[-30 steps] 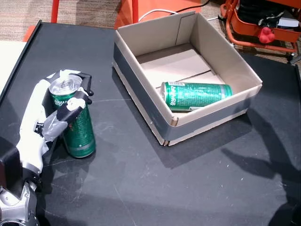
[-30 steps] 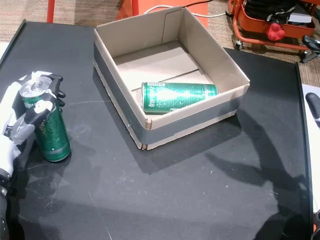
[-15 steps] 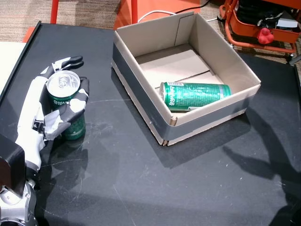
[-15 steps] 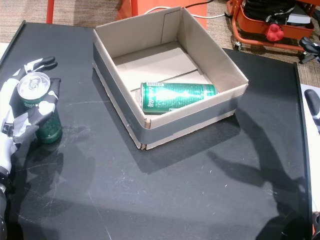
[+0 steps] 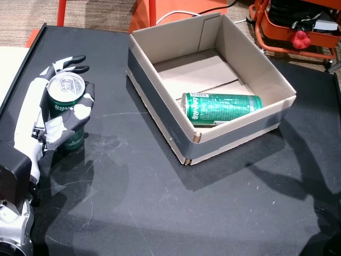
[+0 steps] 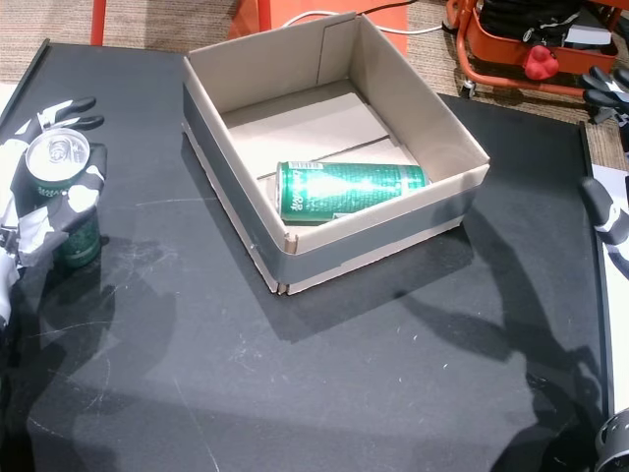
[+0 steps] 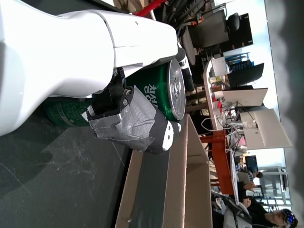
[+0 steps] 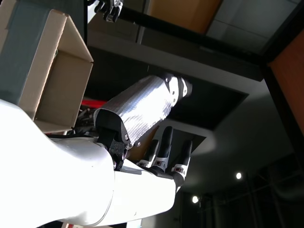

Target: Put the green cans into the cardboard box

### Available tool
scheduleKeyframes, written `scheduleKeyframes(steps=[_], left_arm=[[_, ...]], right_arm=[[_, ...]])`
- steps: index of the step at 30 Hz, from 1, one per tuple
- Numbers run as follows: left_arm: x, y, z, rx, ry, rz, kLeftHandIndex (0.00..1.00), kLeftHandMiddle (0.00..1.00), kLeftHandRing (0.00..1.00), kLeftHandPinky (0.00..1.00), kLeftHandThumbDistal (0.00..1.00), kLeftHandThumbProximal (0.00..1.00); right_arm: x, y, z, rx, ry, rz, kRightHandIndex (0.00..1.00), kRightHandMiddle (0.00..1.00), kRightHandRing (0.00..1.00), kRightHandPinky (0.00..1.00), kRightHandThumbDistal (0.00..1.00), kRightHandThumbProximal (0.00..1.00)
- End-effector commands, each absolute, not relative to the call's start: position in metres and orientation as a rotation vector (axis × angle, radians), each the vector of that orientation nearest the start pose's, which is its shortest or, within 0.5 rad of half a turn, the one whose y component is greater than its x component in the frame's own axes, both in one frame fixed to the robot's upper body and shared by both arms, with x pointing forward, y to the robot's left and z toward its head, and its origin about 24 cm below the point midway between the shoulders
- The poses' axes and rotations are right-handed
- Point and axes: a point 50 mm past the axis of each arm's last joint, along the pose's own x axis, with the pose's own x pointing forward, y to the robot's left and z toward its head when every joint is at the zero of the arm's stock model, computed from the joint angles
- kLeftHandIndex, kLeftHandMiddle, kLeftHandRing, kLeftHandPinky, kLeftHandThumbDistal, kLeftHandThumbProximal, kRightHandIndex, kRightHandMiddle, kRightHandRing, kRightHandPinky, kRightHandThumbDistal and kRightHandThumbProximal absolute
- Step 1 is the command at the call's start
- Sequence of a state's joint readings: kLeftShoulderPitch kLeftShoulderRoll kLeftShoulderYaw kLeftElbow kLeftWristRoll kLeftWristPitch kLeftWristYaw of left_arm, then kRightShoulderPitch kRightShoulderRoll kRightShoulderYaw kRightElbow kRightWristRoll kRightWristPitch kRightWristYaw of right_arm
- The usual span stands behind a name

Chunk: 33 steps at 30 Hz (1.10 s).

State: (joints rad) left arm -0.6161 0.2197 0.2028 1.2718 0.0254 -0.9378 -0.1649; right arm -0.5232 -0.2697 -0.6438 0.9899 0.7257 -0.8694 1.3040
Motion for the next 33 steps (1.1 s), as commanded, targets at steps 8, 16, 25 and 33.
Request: scheduleKeyframes(steps=[8,16,25,33], left_arm=[[0.327,0.210,0.040,0.114,-0.268,-0.010,0.59,0.63,0.71,0.72,0.09,0.00],[0.329,0.211,0.047,0.173,-0.298,-0.035,0.59,0.62,0.70,0.73,0.09,0.00],[0.352,0.210,0.108,0.704,-0.505,-0.186,0.55,0.68,0.81,0.82,0.09,0.00],[0.363,0.215,0.131,0.756,-0.519,-0.184,0.53,0.67,0.80,0.81,0.07,0.00]], right_arm=[[0.271,-0.291,0.075,0.061,-0.786,0.266,0.90,0.70,0.65,0.76,0.84,0.62],[0.272,-0.290,0.074,0.064,-0.777,0.259,0.91,0.71,0.64,0.75,0.91,0.62],[0.275,-0.283,0.073,0.068,-0.773,0.291,0.95,0.76,0.65,0.76,0.97,0.63],[0.275,-0.277,0.071,0.059,-0.770,0.271,0.94,0.75,0.63,0.74,0.86,0.64]])
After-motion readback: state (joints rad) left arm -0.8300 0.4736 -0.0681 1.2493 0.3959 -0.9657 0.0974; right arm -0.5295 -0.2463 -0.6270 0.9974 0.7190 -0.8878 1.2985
